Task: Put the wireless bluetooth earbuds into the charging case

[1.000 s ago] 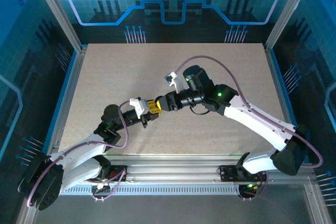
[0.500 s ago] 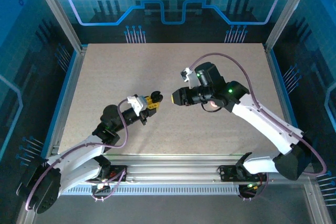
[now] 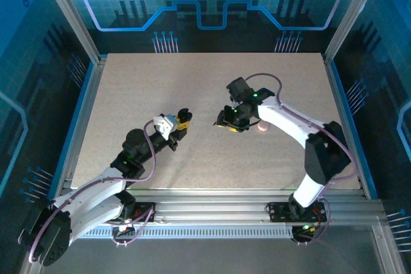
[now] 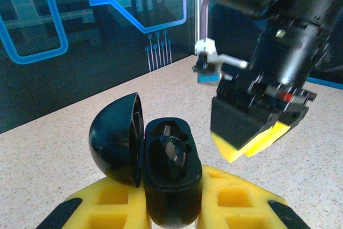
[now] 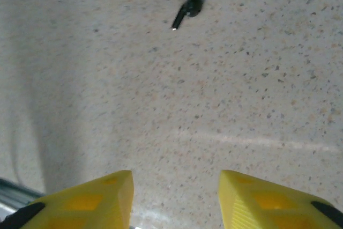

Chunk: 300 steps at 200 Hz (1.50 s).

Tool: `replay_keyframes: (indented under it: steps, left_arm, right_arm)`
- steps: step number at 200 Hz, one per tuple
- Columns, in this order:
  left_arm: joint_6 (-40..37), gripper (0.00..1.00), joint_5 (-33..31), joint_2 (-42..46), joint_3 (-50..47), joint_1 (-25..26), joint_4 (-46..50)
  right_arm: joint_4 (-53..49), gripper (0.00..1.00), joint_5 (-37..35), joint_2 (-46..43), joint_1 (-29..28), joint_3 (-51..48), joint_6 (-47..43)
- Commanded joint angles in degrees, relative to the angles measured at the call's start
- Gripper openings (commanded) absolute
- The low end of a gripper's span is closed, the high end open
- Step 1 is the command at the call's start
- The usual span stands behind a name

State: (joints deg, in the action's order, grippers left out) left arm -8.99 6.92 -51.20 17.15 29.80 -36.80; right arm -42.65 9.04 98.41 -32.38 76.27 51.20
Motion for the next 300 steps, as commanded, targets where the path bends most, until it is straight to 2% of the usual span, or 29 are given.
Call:
replay_keyframes:
  steps: [1, 20, 31, 83, 163, 300]
  left_arm:
    - [-0.3, 0.19, -2.6, 0.5, -0.4, 0.4, 0.3]
    - [-0.5, 0.19, -3.7, 0.7, -0.4, 0.3, 0.5]
    - [-0.5, 0.19, -4.3, 0.7, -0.4, 0.3, 0.8]
    - [-0.5, 0.20, -6.2, 1.0, -0.7, 0.3, 1.1]
    - [-0.9, 0.20, -7.1, 1.4, -1.0, 0.2, 1.5]
    - [-1.4, 0.20, -7.6, 1.3, -1.0, 0.1, 1.5]
  right_arm:
    - [-0.5, 0.57, -0.8, 4.8, 0.7, 3.9, 9.0]
    - [2.5, 0.56, -0.9, 8.0, 0.7, 5.1, 12.8]
    - [2.9, 0.49, -1.6, 9.7, 0.8, 6.4, 14.3]
    - [-4.8, 0.38, -5.4, 18.9, 0.9, 16.6, 19.6]
    - [-5.3, 0.36, -6.0, 24.7, 1.1, 21.0, 23.1]
    - [-3.9, 0.31, -4.6, 29.2, 2.1, 22.8, 24.2]
